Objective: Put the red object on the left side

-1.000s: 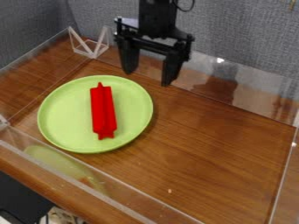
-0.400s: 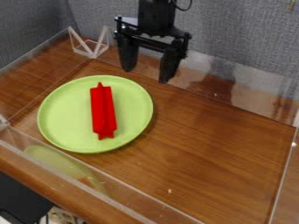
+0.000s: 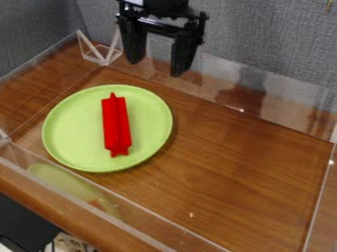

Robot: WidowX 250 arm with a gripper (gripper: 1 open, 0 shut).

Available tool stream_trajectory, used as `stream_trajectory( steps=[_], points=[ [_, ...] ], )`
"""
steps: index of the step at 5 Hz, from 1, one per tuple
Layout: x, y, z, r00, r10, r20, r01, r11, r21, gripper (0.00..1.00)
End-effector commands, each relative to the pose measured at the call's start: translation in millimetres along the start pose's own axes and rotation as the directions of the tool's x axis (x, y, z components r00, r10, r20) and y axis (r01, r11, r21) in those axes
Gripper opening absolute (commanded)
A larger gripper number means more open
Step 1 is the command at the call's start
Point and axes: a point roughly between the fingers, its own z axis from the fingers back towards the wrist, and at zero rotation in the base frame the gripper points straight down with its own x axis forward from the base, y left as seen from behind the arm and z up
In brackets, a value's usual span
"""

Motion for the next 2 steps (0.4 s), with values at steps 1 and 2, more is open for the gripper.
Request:
stream_trajectory(
  steps=[1,2],
  points=[
    [-3.2,-1.8,9.5,0.998,0.042,0.055,-0.043,0.999,0.014,1.0],
    [-1.9,-7.0,0.6,0.995,0.085,0.059,-0.086,0.996,0.008,1.0]
  ],
)
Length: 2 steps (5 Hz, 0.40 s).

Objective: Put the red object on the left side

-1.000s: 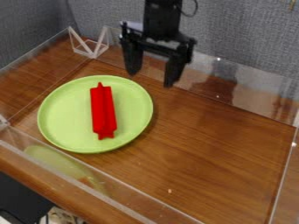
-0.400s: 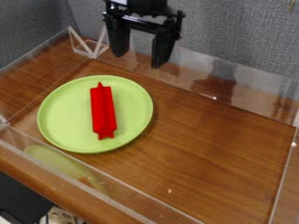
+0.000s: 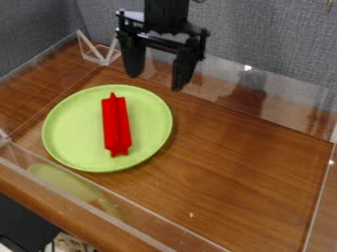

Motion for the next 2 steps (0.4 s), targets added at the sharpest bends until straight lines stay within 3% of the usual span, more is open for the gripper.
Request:
stream_trajectory(
  steps=[1,2],
  points=[
    [2.4,-7.4,12.1,0.997,0.038,0.068,-0.036,0.999,-0.023,1.0],
    [16.3,-18.4,9.7,0.997,-0.024,0.073,0.026,0.999,-0.019,1.0]
  ],
)
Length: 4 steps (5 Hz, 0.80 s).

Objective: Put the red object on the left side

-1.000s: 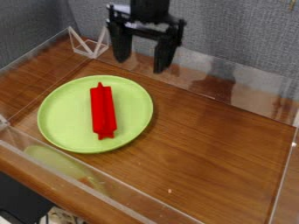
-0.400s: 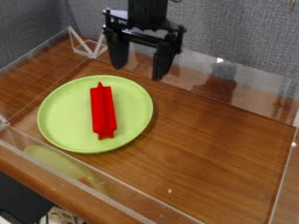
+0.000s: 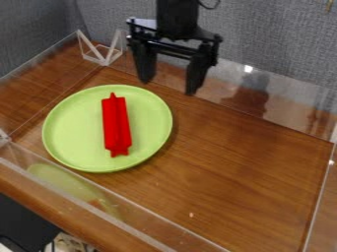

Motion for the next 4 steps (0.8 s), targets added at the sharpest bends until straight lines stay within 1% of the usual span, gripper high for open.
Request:
stream_trajectory(
  steps=[1,2,3,4],
  points=[
    [19.5,-5.0,14.6,0.996,-0.071,0.058,0.071,0.997,0.005,1.0],
    [16.0,5.5,1.4,0.997,-0.045,0.055,0.044,0.999,0.02,1.0],
    [6.4,21.2,-8.7,0.999,0.002,0.05,-0.004,0.999,0.033,1.0],
    [8.6,31.7,9.7,0.997,0.019,0.071,-0.021,0.999,0.034,1.0]
  ],
)
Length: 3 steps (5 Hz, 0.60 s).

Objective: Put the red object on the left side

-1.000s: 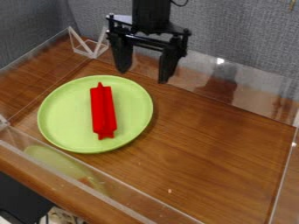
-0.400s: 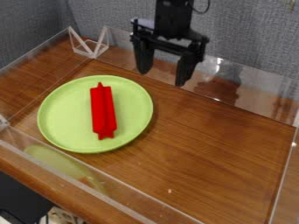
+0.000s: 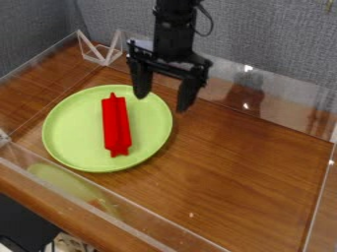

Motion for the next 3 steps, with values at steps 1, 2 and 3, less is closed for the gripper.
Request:
stream_trajectory(
  steps=[1,2,3],
  points=[
    [4.9,-0.6,46.2,0.99,-0.014,0.137,0.013,1.0,0.002,1.0],
    [-2.3,-13.5,57.3,0.987,-0.05,0.15,0.053,0.998,-0.019,1.0],
    [-3.0,-20.9,40.7,0.984,-0.125,0.125,0.127,0.992,-0.008,1.0]
  ],
)
